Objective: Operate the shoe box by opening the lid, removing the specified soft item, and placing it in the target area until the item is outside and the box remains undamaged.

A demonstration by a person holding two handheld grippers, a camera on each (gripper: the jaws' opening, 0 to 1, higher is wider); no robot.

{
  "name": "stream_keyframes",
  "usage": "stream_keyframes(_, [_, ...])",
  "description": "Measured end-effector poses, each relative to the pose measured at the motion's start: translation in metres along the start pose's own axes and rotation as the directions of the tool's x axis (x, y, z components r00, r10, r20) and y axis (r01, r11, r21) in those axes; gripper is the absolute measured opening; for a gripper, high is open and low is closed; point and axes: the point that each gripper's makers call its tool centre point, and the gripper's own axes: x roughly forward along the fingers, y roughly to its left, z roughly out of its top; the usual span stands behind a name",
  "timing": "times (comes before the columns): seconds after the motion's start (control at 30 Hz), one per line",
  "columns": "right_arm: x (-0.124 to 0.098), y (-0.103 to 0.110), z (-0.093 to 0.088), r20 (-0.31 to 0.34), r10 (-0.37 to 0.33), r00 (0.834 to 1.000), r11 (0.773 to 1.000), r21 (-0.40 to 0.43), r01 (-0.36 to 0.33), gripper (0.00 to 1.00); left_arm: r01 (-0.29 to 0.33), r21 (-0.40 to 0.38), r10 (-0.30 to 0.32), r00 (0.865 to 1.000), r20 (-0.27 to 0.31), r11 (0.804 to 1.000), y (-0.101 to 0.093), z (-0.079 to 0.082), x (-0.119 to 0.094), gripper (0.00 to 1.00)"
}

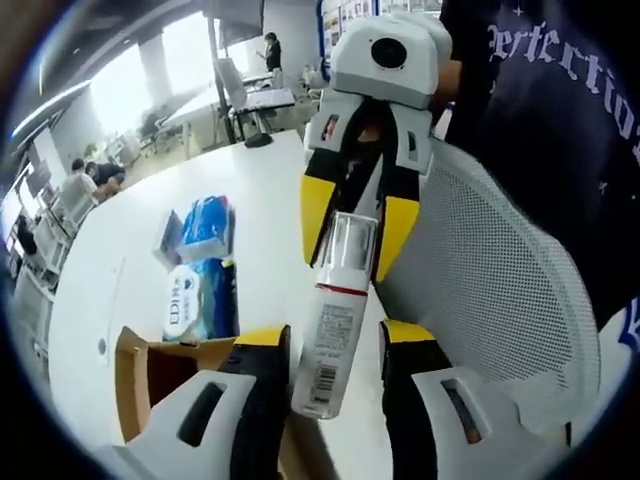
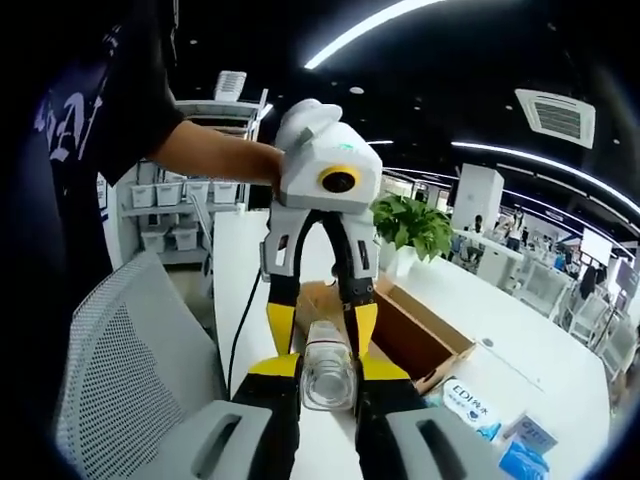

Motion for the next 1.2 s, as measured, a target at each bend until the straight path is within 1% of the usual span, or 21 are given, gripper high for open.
stream_keyframes(0.1, [-0.002,-0.002,0.000,-0.005,0.002,1.000,1.000,0.001,-0.002,0.15,-0.043,-0.018,0.044,0.998,0.037,0.999,0.006,0.001,-0.002,0.51])
stream_keyframes(0.13, [-0.003,-0.003,0.000,-0.007,0.002,1.000,1.000,0.001,-0.002,0.15,-0.050,-0.029,0.051,0.998,0.045,0.998,0.007,0.001,-0.002,0.53])
stream_keyframes(0.23, [-0.005,-0.006,0.000,-0.017,0.004,1.000,1.000,0.000,-0.004,0.15,-0.093,-0.068,0.099,0.992,0.084,0.993,0.014,0.004,-0.006,0.58])
stream_keyframes(0.3, [-0.007,-0.009,0.000,-0.023,0.002,1.000,1.000,-0.001,-0.002,0.15,-0.132,-0.107,0.145,0.981,0.128,0.986,0.019,0.007,-0.011,0.63])
stream_keyframes(0.33, [-0.009,-0.011,0.001,-0.025,0.002,1.000,1.000,0.002,-0.002,0.15,-0.137,-0.113,0.152,0.979,0.133,0.984,0.020,0.007,-0.012,0.65])
stream_keyframes(0.37, [-0.009,-0.013,0.002,-0.027,0.004,1.000,1.000,0.006,-0.004,0.15,-0.150,-0.128,0.168,0.975,0.145,0.980,0.022,0.007,-0.013,0.67])
stream_keyframes(0.4, [-0.011,-0.014,0.002,-0.033,0.008,0.999,1.000,0.004,-0.008,0.15,-0.166,-0.151,0.190,0.968,0.163,0.974,0.024,0.008,-0.016,0.69])
stream_keyframes(0.47, [-0.013,-0.019,0.001,-0.059,0.006,0.998,1.000,-0.008,-0.007,0.15,-0.196,-0.181,0.228,0.958,0.176,0.964,0.028,0.008,-0.020,0.72])
stream_keyframes(0.53, [-0.015,-0.022,-0.001,-0.074,0.009,0.997,1.000,-0.007,-0.009,0.15,-0.212,-0.212,0.253,0.947,0.195,0.954,0.029,0.008,-0.022,0.76])
stream_keyframes(0.63, [-0.019,-0.027,0.001,-0.080,0.011,0.997,1.000,-0.005,-0.012,0.15,-0.232,-0.241,0.282,0.938,0.202,0.942,0.029,0.005,-0.024,0.79])
stream_keyframes(0.83, [-0.028,-0.039,0.003,-0.105,0.004,0.994,1.000,-0.012,-0.006,0.15,-0.264,-0.303,0.339,0.911,0.233,0.916,0.030,0.004,-0.029,0.85])
stream_keyframes(0.93, [-0.031,-0.044,0.003,-0.122,0.002,0.993,1.000,-0.015,-0.004,0.15,-0.280,-0.319,0.361,0.904,0.231,0.905,0.030,0.003,-0.032,0.88])
stream_keyframes(1.1, [-0.038,-0.056,0.007,-0.150,-0.010,0.989,0.999,-0.036,0.005,0.15,-0.307,-0.350,0.401,0.885,0.237,0.885,0.032,0.002,-0.038,0.93])
stream_keyframes(1.13, [-0.040,-0.060,0.008,-0.157,-0.011,0.987,0.999,-0.037,0.005,0.15,-0.315,-0.358,0.413,0.878,0.241,0.879,0.032,0.003,-0.040,0.94])
stream_keyframes(1.17, [-0.041,-0.062,0.009,-0.164,-0.013,0.986,0.999,-0.040,0.007,0.15,-0.316,-0.359,0.415,0.877,0.241,0.878,0.031,0.003,-0.040,0.95])
stream_keyframes(1.2, [-0.042,-0.064,0.010,-0.170,-0.016,0.985,0.999,-0.047,0.008,0.15,-0.323,-0.369,0.426,0.871,0.245,0.872,0.031,0.003,-0.042,0.95])
